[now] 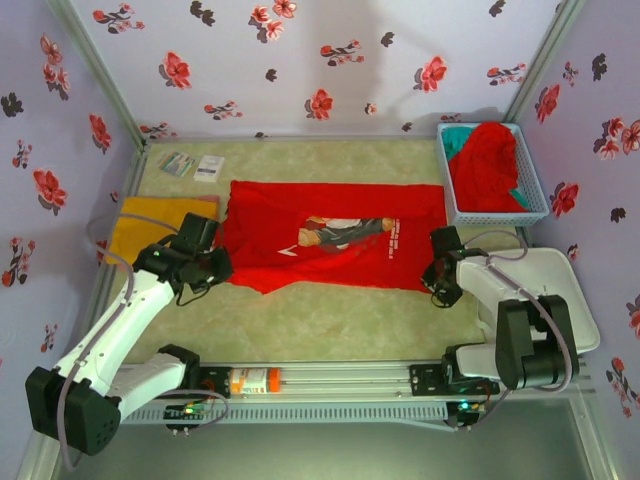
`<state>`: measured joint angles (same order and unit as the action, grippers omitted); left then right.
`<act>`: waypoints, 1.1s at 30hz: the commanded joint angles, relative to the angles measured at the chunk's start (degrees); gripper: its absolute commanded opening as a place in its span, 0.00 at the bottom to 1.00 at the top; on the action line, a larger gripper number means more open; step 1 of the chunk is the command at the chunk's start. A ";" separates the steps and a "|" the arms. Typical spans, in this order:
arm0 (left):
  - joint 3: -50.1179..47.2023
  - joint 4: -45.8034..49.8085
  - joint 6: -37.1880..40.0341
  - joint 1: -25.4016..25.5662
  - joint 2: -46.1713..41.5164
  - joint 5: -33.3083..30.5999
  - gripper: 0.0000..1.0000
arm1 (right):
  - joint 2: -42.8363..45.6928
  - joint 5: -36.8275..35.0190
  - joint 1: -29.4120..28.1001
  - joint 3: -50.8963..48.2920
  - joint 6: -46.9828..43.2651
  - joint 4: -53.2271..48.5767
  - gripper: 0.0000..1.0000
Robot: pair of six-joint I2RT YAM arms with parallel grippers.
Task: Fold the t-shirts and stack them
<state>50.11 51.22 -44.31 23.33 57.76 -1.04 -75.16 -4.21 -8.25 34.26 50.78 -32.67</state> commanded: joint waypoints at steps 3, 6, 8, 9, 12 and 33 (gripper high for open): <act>0.97 0.38 1.99 -0.59 0.22 -0.53 0.00 | -2.35 1.14 -0.02 2.08 -3.39 0.51 0.04; 1.90 1.02 2.13 -0.57 0.21 -0.44 0.00 | -2.80 0.67 0.08 4.70 -5.23 -1.48 0.00; 2.39 1.00 1.96 -0.59 -0.16 -0.30 0.00 | -2.33 0.70 0.25 5.80 -6.59 -2.56 0.00; 2.58 2.89 2.13 -0.62 -0.37 -0.34 0.00 | -1.76 0.70 0.37 6.50 -7.36 -3.49 0.00; 2.80 3.48 2.28 -0.56 -0.68 -0.34 0.00 | 0.35 0.59 1.09 8.55 -9.74 -5.60 0.00; 7.64 7.77 4.53 -0.83 0.41 -0.59 0.00 | 1.73 4.21 3.68 12.72 -17.37 -11.65 0.00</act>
<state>54.19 57.49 -41.47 23.31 57.49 -1.02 -73.82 -0.05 -4.97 45.84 34.96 -42.81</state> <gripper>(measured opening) 0.043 0.044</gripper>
